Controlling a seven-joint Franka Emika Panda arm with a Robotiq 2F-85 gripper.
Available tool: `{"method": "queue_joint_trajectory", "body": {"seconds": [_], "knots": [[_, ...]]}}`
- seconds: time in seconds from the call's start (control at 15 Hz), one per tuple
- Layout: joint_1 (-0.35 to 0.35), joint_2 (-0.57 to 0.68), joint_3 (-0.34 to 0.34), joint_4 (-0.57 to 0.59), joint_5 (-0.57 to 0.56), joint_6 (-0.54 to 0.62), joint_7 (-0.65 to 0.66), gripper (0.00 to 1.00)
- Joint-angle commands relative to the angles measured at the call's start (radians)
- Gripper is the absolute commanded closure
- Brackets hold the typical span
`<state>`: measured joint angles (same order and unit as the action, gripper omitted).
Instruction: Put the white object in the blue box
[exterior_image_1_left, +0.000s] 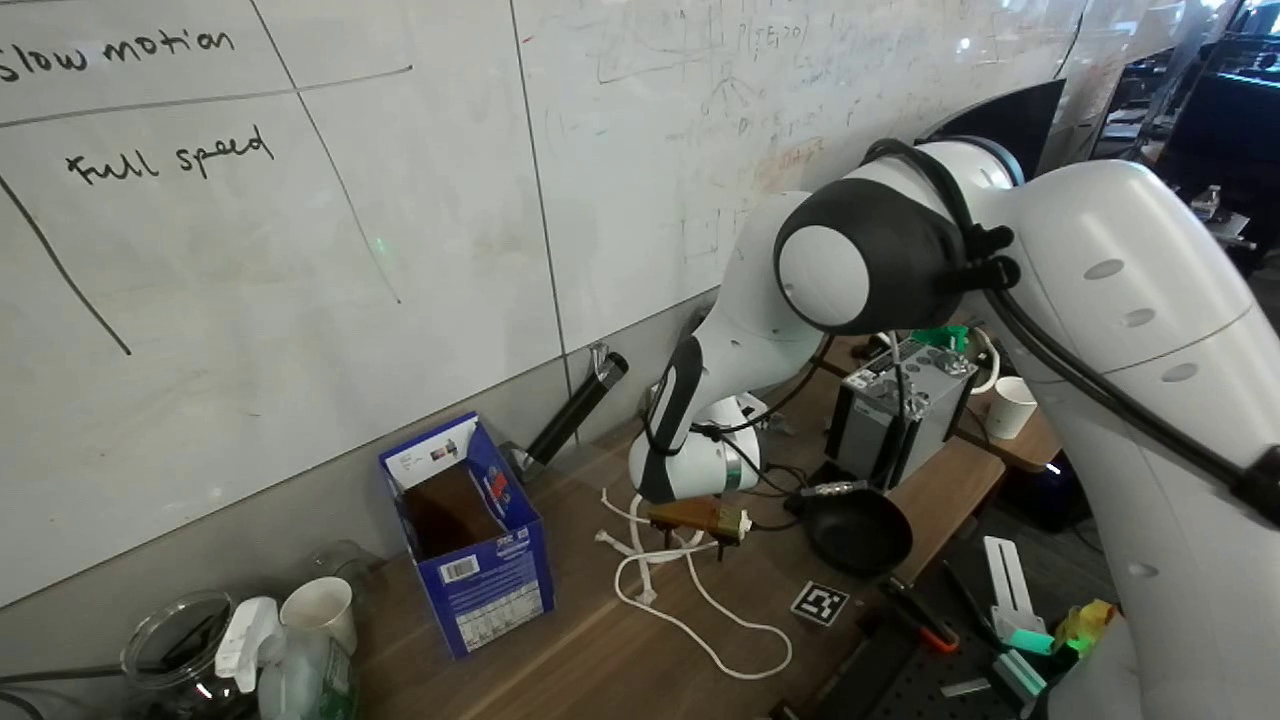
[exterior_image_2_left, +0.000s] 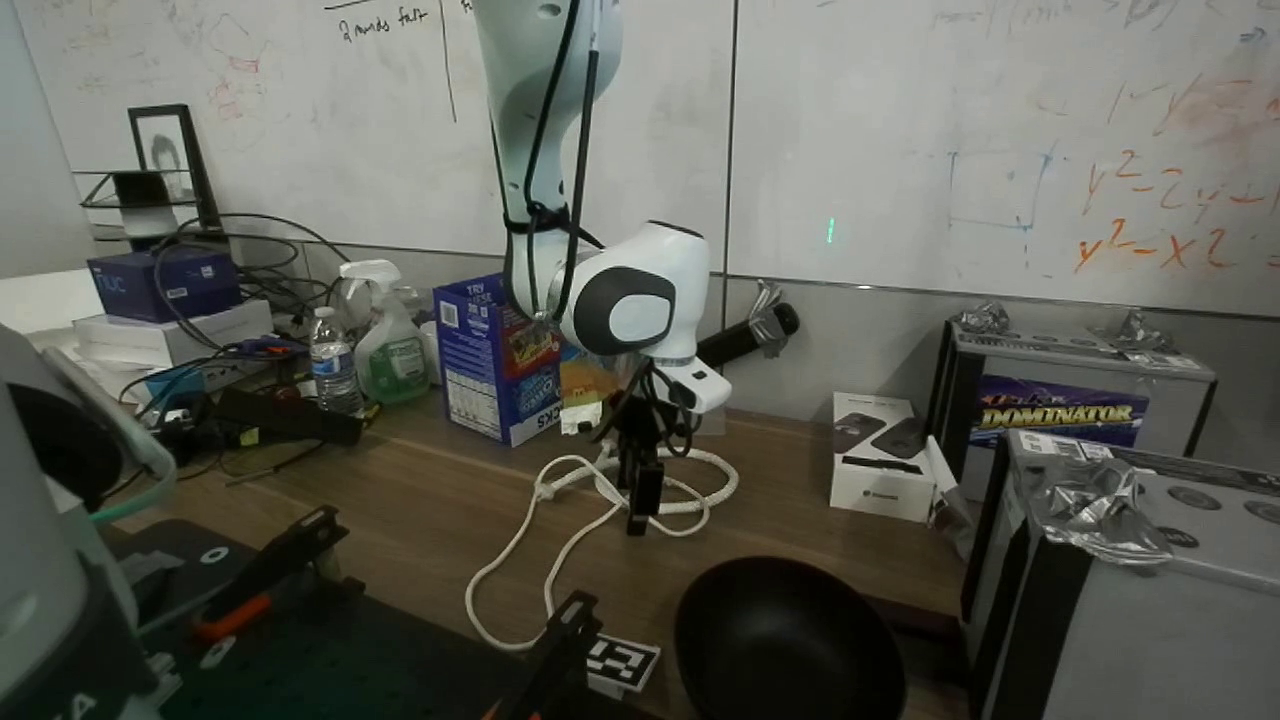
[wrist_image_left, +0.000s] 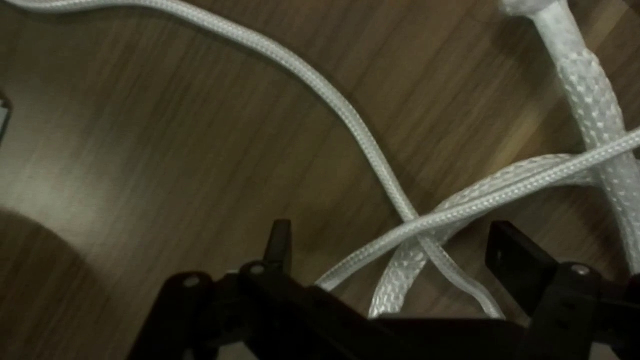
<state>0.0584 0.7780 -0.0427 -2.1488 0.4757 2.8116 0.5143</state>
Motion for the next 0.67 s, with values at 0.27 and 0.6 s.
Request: {"method": "queue_joint_trajectory", "body": {"seconds": [0.27, 0.6], "knots": [[0.003, 0.014, -0.009, 0.023, -0.016, -0.004, 0.016, 0.0], [0.0, 0.014, -0.009, 0.019, -0.02, 0.01, 0.004, 0.34]]}}
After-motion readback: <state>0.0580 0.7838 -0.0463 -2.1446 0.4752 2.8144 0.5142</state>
